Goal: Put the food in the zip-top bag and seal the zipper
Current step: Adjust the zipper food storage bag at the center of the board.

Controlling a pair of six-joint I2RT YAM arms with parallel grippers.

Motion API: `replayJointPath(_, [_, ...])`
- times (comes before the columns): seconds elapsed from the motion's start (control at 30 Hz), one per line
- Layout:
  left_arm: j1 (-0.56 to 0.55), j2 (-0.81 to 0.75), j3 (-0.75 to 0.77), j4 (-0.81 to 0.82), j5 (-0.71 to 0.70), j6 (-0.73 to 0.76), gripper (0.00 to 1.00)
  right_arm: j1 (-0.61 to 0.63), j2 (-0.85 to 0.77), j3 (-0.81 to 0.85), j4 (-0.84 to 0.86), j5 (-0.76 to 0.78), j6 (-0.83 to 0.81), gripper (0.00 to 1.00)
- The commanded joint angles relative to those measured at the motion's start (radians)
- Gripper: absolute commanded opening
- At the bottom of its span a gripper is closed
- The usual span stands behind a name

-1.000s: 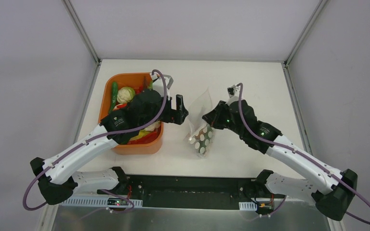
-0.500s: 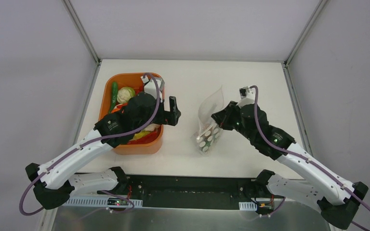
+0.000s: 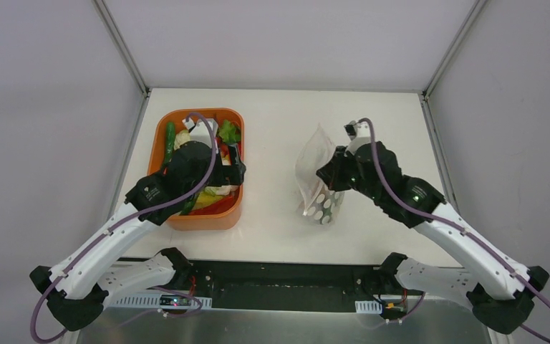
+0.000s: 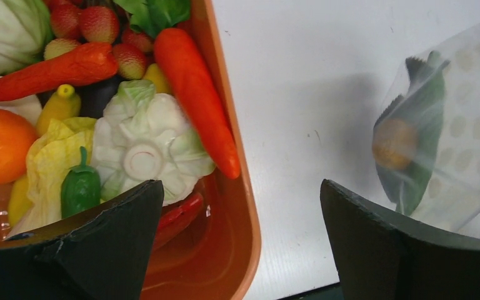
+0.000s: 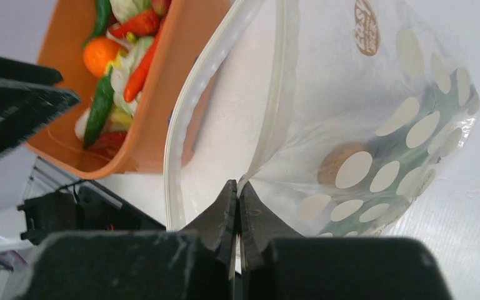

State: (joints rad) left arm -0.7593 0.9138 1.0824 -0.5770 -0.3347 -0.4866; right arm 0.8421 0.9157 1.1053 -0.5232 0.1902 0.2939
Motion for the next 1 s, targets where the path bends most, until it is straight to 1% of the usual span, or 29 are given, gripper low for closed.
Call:
replayJointPath(0.0, [0.059,-0.044,-0.023,-0.042,-0.004,-0.027,0.99,0.001,0.157,-0.021,0.013,-0.172,-0.019,0.02])
replayJointPath(0.07, [0.079,-0.055,-0.036,-0.048,0.006,-0.032,0.99,0.0,0.253,-0.015,0.017,-0.198,0.005,0.02])
replayJointPath(0.17, [0.091,-0.079,-0.051,-0.047,0.008,-0.041,0.99,0.001,0.307,0.0,0.03,-0.216,0.028,0.01])
replayJointPath(0.27, [0.096,-0.088,-0.057,-0.046,0.012,-0.042,0.99,0.001,0.283,-0.03,0.105,-0.24,0.048,0.03])
replayJointPath(0.4, [0.098,-0.078,-0.052,-0.038,0.045,-0.046,0.99,0.0,0.227,-0.051,0.156,-0.237,0.066,0.03])
replayJointPath(0.5, [0.098,-0.06,-0.055,0.001,0.11,-0.056,0.99,0.0,0.195,-0.048,0.167,-0.245,0.067,0.04])
replayJointPath(0.6, [0.097,-0.032,-0.062,0.094,0.274,-0.076,0.94,0.0,0.183,-0.046,0.157,-0.255,0.066,0.05])
replayJointPath(0.67, [0.078,0.0,-0.07,0.183,0.351,-0.109,0.9,0.0,0.18,-0.05,0.147,-0.243,0.074,0.04])
replayJointPath(0.77, [-0.005,0.081,-0.033,0.248,0.363,-0.121,0.89,0.0,0.17,-0.065,0.157,-0.221,0.095,0.04])
replayJointPath(0.8, [-0.036,0.13,-0.009,0.245,0.367,-0.121,0.88,-0.001,0.167,-0.07,0.161,-0.216,0.103,0.04])
replayJointPath(0.87, [-0.065,0.201,0.04,0.215,0.382,-0.115,0.85,0.0,0.158,-0.078,0.175,-0.206,0.116,0.04])
replayJointPath(0.97, [-0.091,0.263,0.082,0.171,0.379,-0.115,0.81,0.001,0.142,-0.091,0.191,-0.159,0.139,0.04])
